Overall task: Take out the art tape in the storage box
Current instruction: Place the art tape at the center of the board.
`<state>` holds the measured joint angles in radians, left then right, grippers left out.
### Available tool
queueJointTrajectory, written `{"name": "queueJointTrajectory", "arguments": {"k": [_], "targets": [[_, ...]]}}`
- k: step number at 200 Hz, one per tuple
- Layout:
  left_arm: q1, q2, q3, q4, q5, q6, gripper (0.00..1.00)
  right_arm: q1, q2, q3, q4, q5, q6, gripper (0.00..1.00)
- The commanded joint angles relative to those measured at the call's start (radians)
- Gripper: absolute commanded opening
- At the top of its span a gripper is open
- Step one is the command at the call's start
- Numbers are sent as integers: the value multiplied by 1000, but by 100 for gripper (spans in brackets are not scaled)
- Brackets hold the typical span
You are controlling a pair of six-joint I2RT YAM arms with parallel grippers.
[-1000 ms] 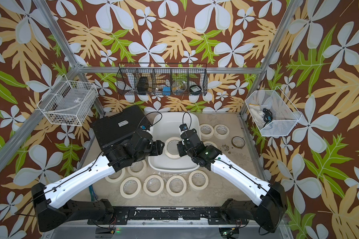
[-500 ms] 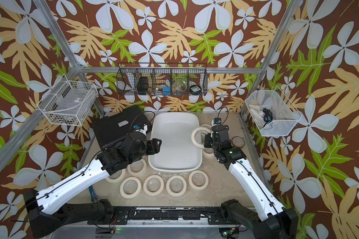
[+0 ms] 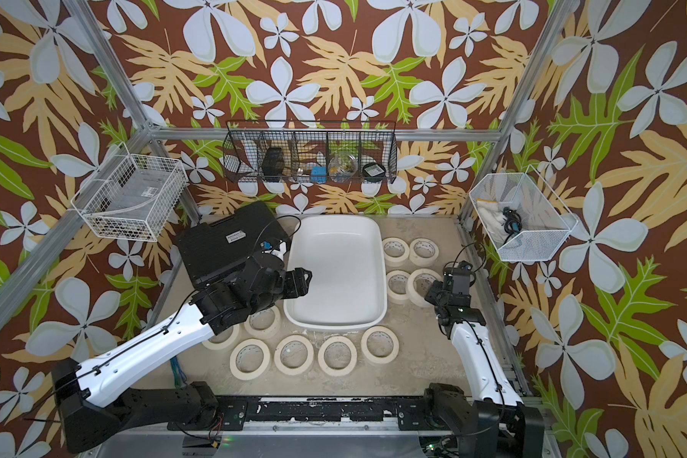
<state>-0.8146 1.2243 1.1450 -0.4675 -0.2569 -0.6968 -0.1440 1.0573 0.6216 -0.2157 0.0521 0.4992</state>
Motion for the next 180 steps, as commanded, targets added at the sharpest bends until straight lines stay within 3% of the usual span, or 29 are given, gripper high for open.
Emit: {"name": "queueJointTrajectory", "arguments": {"k": [1,59,120,180], "targets": [[0,-8,-2,9,-9,8,75,-10,-6,-47,149,39,48,0],[0,-14,-8,6,-20,7,75,-16,-7,-159,194,269,125,0],[0,-10,-10,7,-17,3,75,-16,73,-176,241,210,165,0],[0,-5,-12,7,-8,3,75,-18,166,-123,219,287,114,0]]}}
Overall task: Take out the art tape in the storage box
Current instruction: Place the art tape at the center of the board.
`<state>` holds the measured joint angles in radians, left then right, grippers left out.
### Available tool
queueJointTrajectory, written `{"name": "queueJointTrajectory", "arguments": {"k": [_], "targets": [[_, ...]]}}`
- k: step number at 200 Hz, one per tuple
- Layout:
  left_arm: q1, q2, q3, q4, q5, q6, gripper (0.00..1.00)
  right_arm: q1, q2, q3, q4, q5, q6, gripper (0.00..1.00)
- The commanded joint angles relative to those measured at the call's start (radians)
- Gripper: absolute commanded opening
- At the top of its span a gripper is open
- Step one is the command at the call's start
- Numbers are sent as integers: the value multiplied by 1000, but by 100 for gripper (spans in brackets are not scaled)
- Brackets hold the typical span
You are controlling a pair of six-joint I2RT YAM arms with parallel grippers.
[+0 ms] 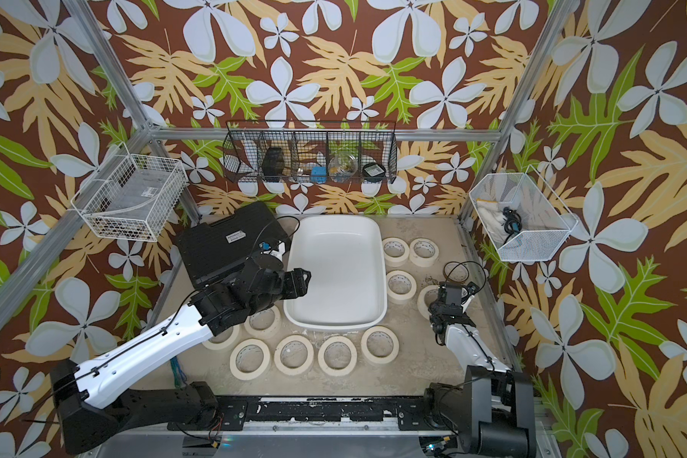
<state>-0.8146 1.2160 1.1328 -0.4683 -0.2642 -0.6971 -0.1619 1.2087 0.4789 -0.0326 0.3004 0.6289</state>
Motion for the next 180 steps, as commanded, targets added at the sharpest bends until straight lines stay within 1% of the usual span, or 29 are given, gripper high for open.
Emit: {"name": "queueJointTrajectory", "arguments": {"k": [1,27,37,50,66,95,116,133,148,169,180], "targets": [[0,3,0,8,-1,4,75,1,16,20,36,40,-15,0],[0,6,2,6,3,7,75,-1,51,41,54,48,-22,0],[0,7,2,7,2,7,75,1,63,45,72,33,-34,0],[0,8,4,7,1,10,75,1,94,64,79,11,-53,3],[2,6,0,0,-2,6,75,1,149,101,62,19,-61,4],[3,-8,-12,5,-6,4,75,0,228,160,20,-17,-83,7],[5,-13,-16,5,-8,2,75,-2,250,177,13,-36,-84,15],[6,-13,-15,5,-5,3,75,0,255,178,13,-50,-83,23],[8,-11,-13,6,-2,5,75,-2,255,175,13,-58,-84,32],[11,-7,-21,16,15,6,75,-1,249,189,-16,-64,-87,42],[13,-6,-24,20,21,8,75,-2,237,198,-29,-64,-94,50]]}}
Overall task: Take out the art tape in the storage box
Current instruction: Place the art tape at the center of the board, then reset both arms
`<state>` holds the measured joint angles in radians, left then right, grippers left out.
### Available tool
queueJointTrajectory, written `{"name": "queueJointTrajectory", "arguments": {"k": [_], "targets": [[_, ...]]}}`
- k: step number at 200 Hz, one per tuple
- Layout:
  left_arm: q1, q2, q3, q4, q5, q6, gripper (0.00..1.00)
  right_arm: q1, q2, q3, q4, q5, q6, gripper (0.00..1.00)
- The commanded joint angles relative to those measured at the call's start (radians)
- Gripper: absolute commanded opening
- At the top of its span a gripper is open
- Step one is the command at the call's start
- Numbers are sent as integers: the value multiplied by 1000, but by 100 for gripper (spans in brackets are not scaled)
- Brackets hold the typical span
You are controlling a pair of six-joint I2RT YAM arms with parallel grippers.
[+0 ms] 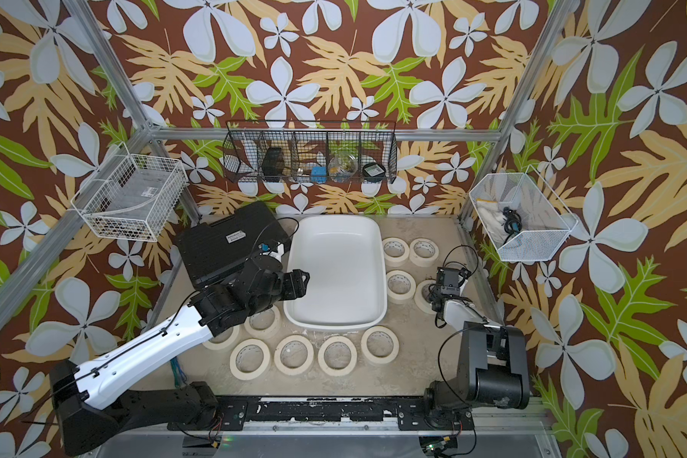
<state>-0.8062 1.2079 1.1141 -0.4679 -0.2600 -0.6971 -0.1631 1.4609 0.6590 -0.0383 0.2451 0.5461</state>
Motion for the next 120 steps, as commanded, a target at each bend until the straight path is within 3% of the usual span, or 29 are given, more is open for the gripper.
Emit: {"name": "queueJointTrajectory", "arguments": {"k": [1,17,40,86,93,112,120], "targets": [[4,2,-5,20,16,8,75,-1,-16,18,-25,-9,-12,51],[6,0,-9,20,12,10,75,0,-47,32,-55,-2,-18,59],[17,-7,-15,26,6,10,75,1,-116,31,-86,-52,-13,60],[61,-40,-48,82,-56,56,76,18,-298,-21,-74,-302,-40,68],[70,-49,-57,89,-83,62,79,23,-316,-24,-68,-330,-57,69],[91,-83,-97,110,-205,60,99,36,-347,-34,-47,-371,-92,75],[105,-102,-126,145,-244,78,100,41,-357,-43,-32,-375,-103,85]]}}
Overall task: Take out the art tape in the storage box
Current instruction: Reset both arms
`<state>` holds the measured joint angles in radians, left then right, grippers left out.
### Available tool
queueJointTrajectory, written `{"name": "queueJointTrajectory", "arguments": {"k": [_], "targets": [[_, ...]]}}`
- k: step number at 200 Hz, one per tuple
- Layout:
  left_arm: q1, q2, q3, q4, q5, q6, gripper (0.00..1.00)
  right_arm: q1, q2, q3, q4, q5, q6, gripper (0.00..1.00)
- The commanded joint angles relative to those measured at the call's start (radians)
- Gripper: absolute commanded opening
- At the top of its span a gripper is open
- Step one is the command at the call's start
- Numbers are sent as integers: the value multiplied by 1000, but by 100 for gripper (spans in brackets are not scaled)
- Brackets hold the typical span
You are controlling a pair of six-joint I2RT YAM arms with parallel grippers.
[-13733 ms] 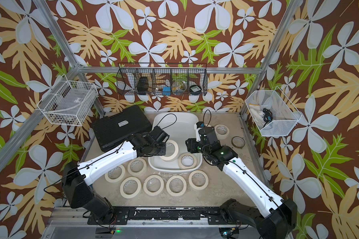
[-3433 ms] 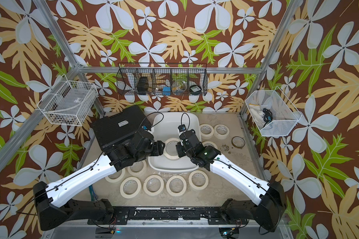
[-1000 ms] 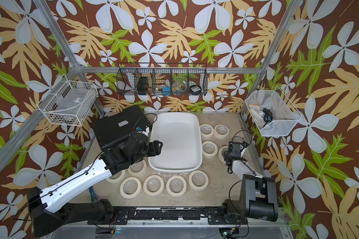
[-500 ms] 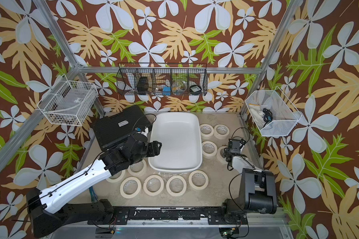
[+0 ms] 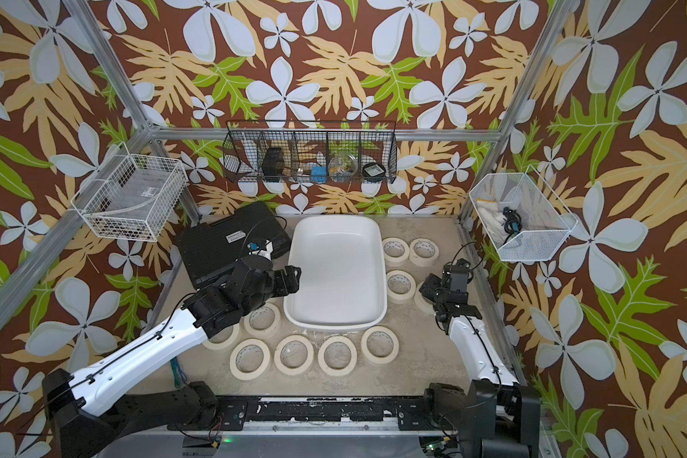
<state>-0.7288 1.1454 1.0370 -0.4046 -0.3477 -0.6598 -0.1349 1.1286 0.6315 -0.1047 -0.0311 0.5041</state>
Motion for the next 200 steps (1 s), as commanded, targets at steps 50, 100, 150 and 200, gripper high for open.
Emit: {"name": "queueJointTrajectory", "arguments": {"k": [50,100,150,200], "targets": [[188,-59,-231,309,-266,190,100,33,-50,-53,117,-106,-118,100],[362,-91,-519,702,-359,342,100,52,-38,-147,356,28,-196,100],[432,-133,-816,1125,-438,495,100,56,-3,-342,812,20,-345,100],[530,-20,-961,1473,-248,499,100,79,182,-435,1176,47,-375,100]]}}
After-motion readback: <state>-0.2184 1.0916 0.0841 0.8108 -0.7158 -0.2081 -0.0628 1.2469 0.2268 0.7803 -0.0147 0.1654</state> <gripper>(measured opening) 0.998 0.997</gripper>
